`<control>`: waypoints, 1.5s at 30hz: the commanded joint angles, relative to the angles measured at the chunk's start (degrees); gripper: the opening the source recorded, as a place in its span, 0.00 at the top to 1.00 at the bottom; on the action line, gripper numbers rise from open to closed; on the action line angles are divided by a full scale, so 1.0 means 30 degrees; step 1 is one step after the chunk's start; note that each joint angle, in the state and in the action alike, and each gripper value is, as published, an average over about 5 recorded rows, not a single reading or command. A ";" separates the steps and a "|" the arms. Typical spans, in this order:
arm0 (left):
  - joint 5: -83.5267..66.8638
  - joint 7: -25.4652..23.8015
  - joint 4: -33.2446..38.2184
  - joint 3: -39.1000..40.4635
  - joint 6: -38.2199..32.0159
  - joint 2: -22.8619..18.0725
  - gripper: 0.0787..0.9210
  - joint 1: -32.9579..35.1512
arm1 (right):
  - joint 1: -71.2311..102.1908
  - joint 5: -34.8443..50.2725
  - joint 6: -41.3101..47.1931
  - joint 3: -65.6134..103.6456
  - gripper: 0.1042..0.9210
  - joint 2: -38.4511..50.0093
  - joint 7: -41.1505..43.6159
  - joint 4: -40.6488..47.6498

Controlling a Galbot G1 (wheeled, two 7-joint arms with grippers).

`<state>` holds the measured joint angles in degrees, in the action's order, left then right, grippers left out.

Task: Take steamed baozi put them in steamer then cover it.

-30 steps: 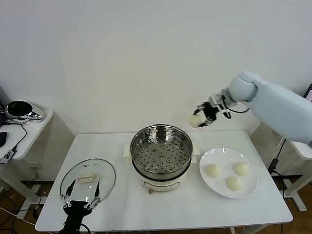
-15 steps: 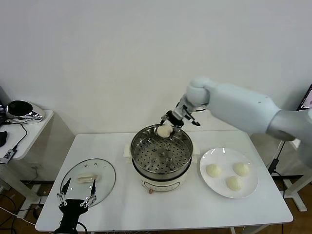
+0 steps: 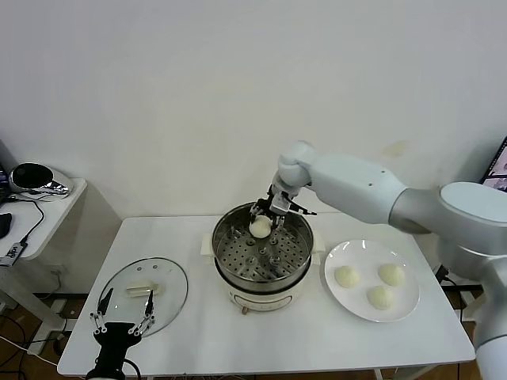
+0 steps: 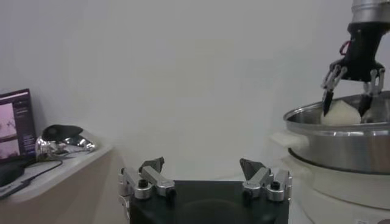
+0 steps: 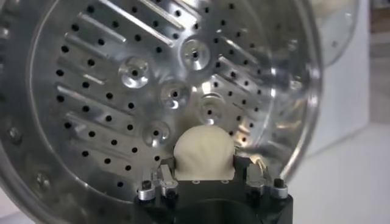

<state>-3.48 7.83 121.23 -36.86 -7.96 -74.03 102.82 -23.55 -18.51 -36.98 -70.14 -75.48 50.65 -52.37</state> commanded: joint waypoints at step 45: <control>-0.0299 -0.0140 0.0538 -0.0438 0.0100 0.0728 0.12 -0.0194 | -0.0242 0.7990 1.7577 -0.0440 0.12 1.6987 0.3125 -1.2816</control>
<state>-4.45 7.45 122.52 -37.93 -7.69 -71.68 102.09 -35.29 8.15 14.65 -76.58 -31.26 59.44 -90.11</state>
